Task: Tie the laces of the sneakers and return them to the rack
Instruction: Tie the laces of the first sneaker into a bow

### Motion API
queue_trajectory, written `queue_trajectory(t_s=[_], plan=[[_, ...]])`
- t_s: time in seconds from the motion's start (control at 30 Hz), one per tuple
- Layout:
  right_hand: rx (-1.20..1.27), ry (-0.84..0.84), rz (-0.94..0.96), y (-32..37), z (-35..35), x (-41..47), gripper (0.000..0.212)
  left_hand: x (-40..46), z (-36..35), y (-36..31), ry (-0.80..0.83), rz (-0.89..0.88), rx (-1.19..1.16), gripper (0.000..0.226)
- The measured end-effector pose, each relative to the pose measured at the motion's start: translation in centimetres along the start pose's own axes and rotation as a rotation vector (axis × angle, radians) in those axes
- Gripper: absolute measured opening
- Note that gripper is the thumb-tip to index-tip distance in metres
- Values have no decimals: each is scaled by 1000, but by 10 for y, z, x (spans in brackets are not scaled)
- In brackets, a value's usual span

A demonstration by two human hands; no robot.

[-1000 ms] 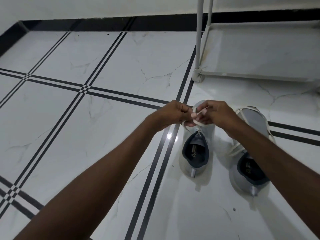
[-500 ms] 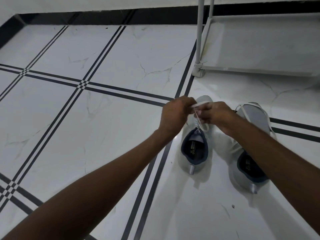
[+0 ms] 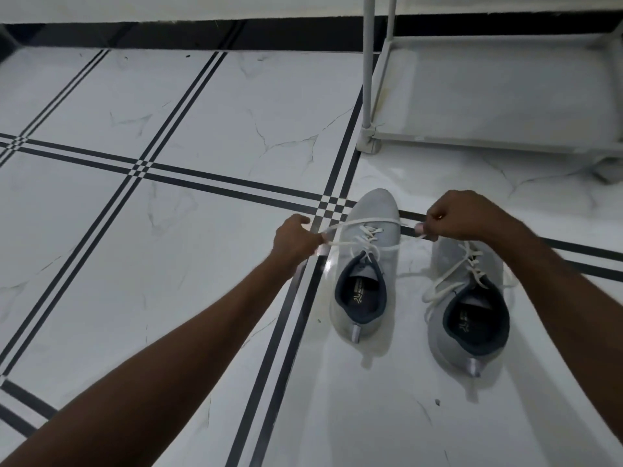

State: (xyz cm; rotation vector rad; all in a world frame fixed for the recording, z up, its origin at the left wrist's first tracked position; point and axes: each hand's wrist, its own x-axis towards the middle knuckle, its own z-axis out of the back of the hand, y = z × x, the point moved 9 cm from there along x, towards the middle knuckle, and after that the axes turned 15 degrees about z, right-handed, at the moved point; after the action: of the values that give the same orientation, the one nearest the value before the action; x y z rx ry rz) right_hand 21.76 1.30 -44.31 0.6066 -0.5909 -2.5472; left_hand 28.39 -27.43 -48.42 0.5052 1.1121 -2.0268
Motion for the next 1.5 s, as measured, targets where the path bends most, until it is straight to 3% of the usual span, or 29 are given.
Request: queue_trajectory(t_s=[0.07, 0.13, 0.2, 0.33, 0.47, 0.63, 0.73, 0.87, 0.97, 1.03, 1.13, 1.17, 1.37, 1.5], plan=[[-91, 37, 4, 11, -14, 1, 22, -12, -7, -24, -61, -226, 252, 58], [-166, -158, 81, 32, -15, 5, 20, -27, -19, -44, -24, -413, 372, 43], [-141, -323, 205, 60, -18, 5, 17, -33, -33, -51, 104, -470, 410, 27], [-17, -224, 251, 81, -52, 11, 18, -26, -46, -46, 186, -450, 519, 19], [241, -164, 171, 65, -64, 15, 3, -22, -38, -43, 158, -436, 373, 11], [624, -181, 127, 55, -61, 17, 21, -28, -40, -45, 173, -463, 328, 13], [555, -166, 168, 58, -65, 18, 15, -32, -41, -48, 155, -494, 324, 14], [487, -74, 192, 62, -71, 19, 37, -38, -42, -48, 111, -538, 325, 17], [599, -6, 168, 56, -73, 18, 45, -41, -39, -48, 52, -557, 288, 12], [537, -18, 193, 56, -71, 19, 38, -42, -38, -47, 36, -543, 241, 12], [454, -115, 207, 58, -69, 19, 5, -48, -43, -47, 29, -555, 210, 13], [472, -144, 198, 58, -70, 19, 3, -50, -44, -47, 30, -561, 210, 13], [380, -202, 201, 56, -65, 19, 7, -41, -38, -44, 75, -519, 213, 15], [277, -182, 188, 59, -66, 17, 8, -42, -41, -47, 83, -545, 333, 18]])
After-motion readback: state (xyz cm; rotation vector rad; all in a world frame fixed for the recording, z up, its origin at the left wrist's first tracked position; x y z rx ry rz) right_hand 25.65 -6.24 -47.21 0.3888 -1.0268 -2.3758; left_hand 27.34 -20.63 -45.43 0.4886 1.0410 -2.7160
